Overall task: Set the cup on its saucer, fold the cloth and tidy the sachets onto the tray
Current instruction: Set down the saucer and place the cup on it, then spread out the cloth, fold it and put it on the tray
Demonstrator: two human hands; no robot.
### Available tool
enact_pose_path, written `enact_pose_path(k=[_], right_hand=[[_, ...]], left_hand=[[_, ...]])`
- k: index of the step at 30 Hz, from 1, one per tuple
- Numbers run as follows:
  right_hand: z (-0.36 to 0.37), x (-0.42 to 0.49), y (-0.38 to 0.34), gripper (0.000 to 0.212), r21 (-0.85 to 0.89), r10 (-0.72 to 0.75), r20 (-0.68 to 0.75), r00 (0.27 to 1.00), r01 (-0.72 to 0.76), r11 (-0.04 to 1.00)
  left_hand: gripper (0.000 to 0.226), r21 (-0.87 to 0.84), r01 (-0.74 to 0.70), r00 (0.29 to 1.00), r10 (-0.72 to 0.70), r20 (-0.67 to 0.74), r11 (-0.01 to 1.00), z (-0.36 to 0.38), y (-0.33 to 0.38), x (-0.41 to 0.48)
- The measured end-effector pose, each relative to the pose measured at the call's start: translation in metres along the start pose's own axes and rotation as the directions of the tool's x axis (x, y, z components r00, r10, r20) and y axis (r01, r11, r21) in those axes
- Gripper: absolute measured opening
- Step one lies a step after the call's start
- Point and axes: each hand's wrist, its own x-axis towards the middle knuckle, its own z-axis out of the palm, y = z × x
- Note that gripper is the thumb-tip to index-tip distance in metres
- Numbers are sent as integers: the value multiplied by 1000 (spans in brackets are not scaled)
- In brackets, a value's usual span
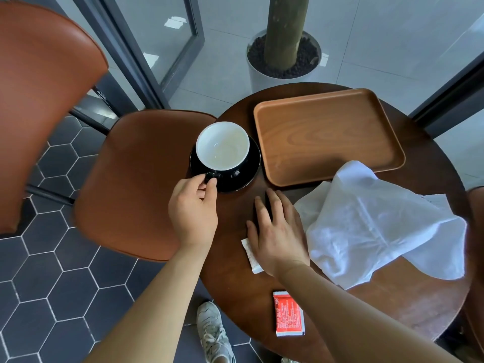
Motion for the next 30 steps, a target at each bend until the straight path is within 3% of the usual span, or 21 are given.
enact_pose_path(k=[18, 23, 27, 30], right_hand=[[4, 0, 1, 52, -13, 3, -32, 999, -3, 1000], [3, 1, 2, 52, 11, 0, -14, 1000, 0, 1000], [-4, 1, 4, 50, 88, -25, -17, 1000, 26, 996], [-12, 5, 5, 41, 332, 62, -8, 998, -56, 942]], left_hand=[[25, -24, 5, 1000, -4, 23, 1000, -3, -6, -1], [27, 23, 94, 992, -95, 79, 995, -15, -14, -15], [29, 217, -138, 963, 81, 255, 966, -32, -15, -48], [25, 242, -322, 897, 213, 388, 915, -37, -8, -71]])
